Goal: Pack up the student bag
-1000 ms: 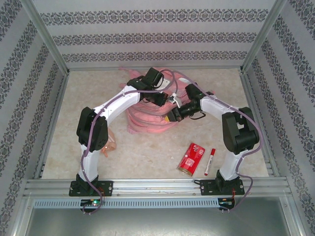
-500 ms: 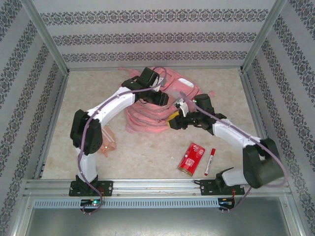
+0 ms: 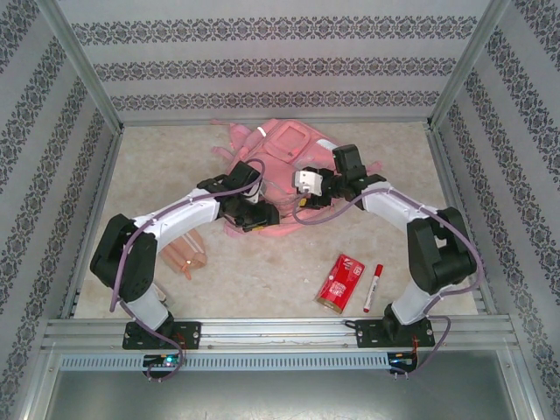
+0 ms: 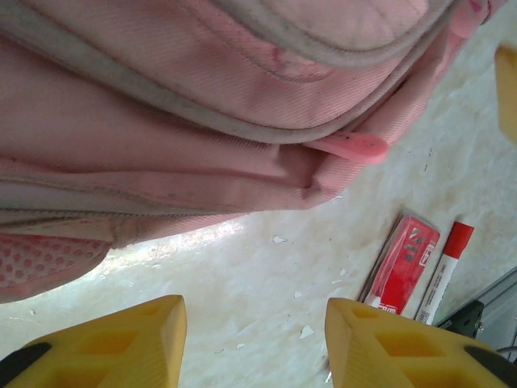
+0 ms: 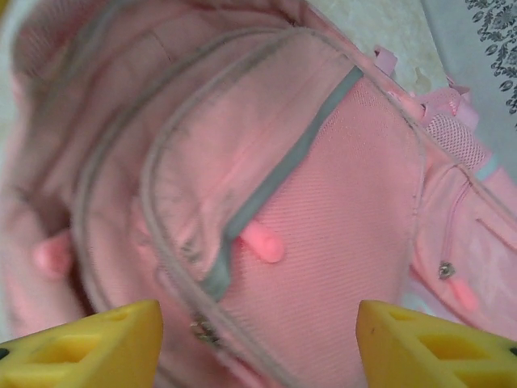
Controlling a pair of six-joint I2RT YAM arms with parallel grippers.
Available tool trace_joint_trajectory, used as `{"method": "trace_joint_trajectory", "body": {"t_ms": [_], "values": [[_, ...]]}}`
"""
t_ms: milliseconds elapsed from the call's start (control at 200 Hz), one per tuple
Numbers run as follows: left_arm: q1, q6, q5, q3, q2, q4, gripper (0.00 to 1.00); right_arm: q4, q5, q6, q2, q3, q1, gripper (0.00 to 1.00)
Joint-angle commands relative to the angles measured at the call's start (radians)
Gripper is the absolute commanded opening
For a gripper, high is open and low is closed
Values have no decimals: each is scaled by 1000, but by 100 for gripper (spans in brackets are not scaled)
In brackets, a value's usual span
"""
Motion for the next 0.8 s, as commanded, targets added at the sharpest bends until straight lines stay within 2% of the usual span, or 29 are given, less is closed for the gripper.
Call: {"method": "trace_joint_trajectory", "body": {"t_ms": [0,115,305,355,435,485,535,575,650,794], "values": [[-1,-47,-2,-4,-73,83,49,-96,45,-145,64,63,41,64],[-1,-70,10,-19,-79,120,50,-222,23,-180,121,133,56,64],[1,-81,-18,-43,-104,141,52,-300,20,-172,176,185,60,63],[1,-81,-28,-49,-112,142,53,-244,80,-132,194,180,70,54],[1,-81,-38,-49,-114,138,53,-138,139,-83,201,160,84,20],[0,-87,-39,-46,-110,138,54,-88,92,-25,180,147,78,12],[0,-96,-52,-35,-107,129,56,-65,-14,40,150,146,61,5],[0,-106,-59,-23,-104,123,57,-43,-104,101,125,147,46,0],[-1,-125,-82,8,-92,107,59,13,-196,216,90,153,28,0],[-2,-144,-126,67,-52,77,59,33,-241,293,71,180,10,0]]}}
